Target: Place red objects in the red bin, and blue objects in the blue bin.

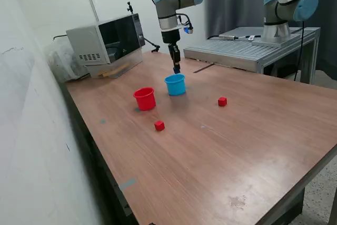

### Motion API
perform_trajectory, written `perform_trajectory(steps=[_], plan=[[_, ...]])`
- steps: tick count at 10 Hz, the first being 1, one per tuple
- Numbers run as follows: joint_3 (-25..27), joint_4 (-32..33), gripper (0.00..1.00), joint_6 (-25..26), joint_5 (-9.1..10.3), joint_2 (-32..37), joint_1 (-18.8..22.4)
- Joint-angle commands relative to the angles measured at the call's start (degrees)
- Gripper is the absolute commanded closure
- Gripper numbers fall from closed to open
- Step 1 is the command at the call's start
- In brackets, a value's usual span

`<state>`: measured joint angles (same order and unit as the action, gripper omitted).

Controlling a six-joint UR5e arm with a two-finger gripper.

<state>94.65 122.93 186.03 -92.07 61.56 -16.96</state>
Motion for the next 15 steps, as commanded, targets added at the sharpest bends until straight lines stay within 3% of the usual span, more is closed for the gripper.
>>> perform_trajectory(steps=[1, 5, 9, 12, 14, 15], plan=[[0.2, 0.1, 0.0, -0.1, 0.13, -0.1, 0.2], [0.4, 0.1, 0.0, -2.4, 0.13, 1.1, 1.7], [2.2, -4.9, 0.0, -13.3, 0.31, 13.2, 12.1], [3.5, -9.9, 0.0, -16.3, 0.4, 21.6, 19.1], [4.8, -9.9, 0.0, -17.0, 0.57, 22.9, 23.4], [4.8, -9.6, 0.0, -17.2, 2.4, 22.8, 24.3]])
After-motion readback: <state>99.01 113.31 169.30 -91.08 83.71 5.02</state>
